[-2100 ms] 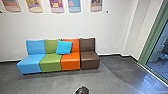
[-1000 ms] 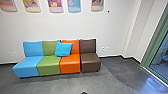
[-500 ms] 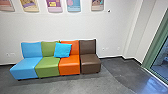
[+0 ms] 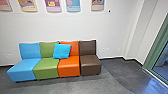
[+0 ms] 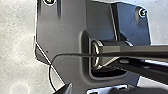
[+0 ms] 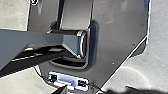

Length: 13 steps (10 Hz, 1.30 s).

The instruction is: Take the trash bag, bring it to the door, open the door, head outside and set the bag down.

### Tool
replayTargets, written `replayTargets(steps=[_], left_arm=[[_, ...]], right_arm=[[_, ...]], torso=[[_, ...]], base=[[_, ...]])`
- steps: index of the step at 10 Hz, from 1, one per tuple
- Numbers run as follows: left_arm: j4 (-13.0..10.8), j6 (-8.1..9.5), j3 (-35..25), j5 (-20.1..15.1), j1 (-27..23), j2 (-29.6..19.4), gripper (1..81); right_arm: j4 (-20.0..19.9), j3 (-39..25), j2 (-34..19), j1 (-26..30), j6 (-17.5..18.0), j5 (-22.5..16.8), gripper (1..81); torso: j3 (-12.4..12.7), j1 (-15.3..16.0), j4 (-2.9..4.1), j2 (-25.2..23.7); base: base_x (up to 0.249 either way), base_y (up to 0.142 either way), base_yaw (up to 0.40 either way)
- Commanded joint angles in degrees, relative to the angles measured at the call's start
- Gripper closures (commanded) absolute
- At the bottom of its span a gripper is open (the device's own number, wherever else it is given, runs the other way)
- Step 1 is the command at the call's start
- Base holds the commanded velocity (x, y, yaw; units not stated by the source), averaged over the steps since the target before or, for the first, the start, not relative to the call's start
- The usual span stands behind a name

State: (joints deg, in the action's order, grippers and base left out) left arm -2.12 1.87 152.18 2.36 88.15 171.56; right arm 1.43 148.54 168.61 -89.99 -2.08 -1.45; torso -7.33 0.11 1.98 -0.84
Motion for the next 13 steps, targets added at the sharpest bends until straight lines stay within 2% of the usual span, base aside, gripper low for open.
replayTargets(steps=[1, 9, 11, 13], left_arm=[[0.28, 0.33, -0.21, -3.51, -1.62, -0.25, 1.0], [0.36, 0.33, -0.21, -3.60, -1.53, -0.25, 1.0], [0.28, 0.33, -0.21, -3.86, -1.36, -0.33, 1.0], [0.19, 0.33, -1.25, -4.12, -1.44, -0.86, 1.0]], right_arm=[[-0.11, -0.28, -0.44, 1.61, 0.06, -3.65, 1.0], [0.16, -0.37, -0.44, 1.26, -0.02, -3.82, 1.0], [0.34, -2.12, -1.05, 1.43, -0.55, -4.35, 1.0], [0.07, -6.93, -3.76, 1.26, -0.46, -4.53, 1.0]], torso=[[0.00, 0.00, 0.00, 0.00], [0.00, 0.02, 0.00, 0.00], [0.00, 0.05, 0.00, 0.02], [0.00, 0.02, 0.00, 0.00]], base=[[0.113, 0.000, 0.000], [0.079, 0.000, 0.000], [0.000, 0.000, 0.000], [0.000, 0.000, 0.000]])
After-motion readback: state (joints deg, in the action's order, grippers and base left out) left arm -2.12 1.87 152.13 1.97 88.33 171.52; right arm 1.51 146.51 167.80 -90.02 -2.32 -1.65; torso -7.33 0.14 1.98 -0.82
